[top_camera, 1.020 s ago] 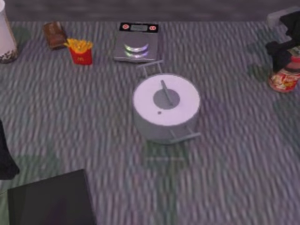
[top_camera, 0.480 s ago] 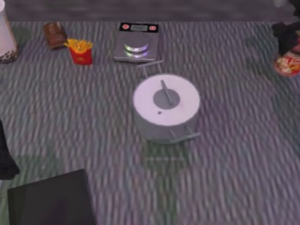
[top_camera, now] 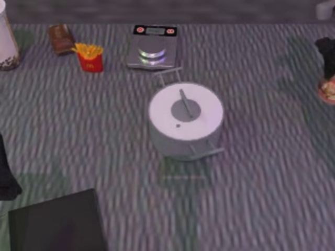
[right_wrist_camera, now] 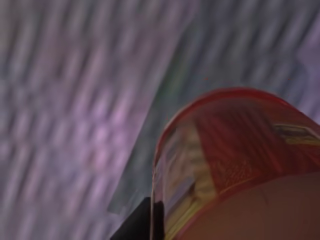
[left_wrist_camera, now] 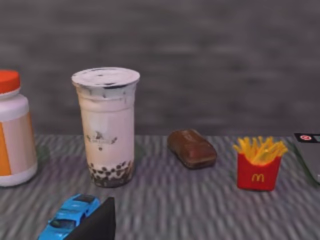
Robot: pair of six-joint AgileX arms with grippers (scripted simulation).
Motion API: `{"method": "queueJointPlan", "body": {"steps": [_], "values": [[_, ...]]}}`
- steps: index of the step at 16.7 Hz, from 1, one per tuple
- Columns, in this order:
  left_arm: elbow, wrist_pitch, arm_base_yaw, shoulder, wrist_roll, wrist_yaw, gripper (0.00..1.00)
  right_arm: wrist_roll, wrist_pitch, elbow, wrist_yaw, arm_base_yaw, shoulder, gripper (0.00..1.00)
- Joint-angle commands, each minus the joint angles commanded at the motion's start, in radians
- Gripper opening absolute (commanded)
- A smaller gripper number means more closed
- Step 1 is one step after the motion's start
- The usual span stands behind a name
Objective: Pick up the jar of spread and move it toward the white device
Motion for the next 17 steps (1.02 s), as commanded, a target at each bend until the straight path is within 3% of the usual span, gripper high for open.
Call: {"method": "queueJointPlan", "body": {"steps": [5,12,17], "values": [[0.000,0.000,0.000,0.000,0.000,0.000,1.00,-0.002,0.095,-0.263,-0.003,0.004,-0.211,0.00],[0.000,0.000,0.000,0.000,0.000,0.000,1.00,0.002,0.109,-0.293,-0.003,0.000,-0.239,0.00],[0.000,0.000,0.000,0.000,0.000,0.000,1.00,0.162,0.158,-0.328,0.013,0.072,-0.233,0.00]]}}
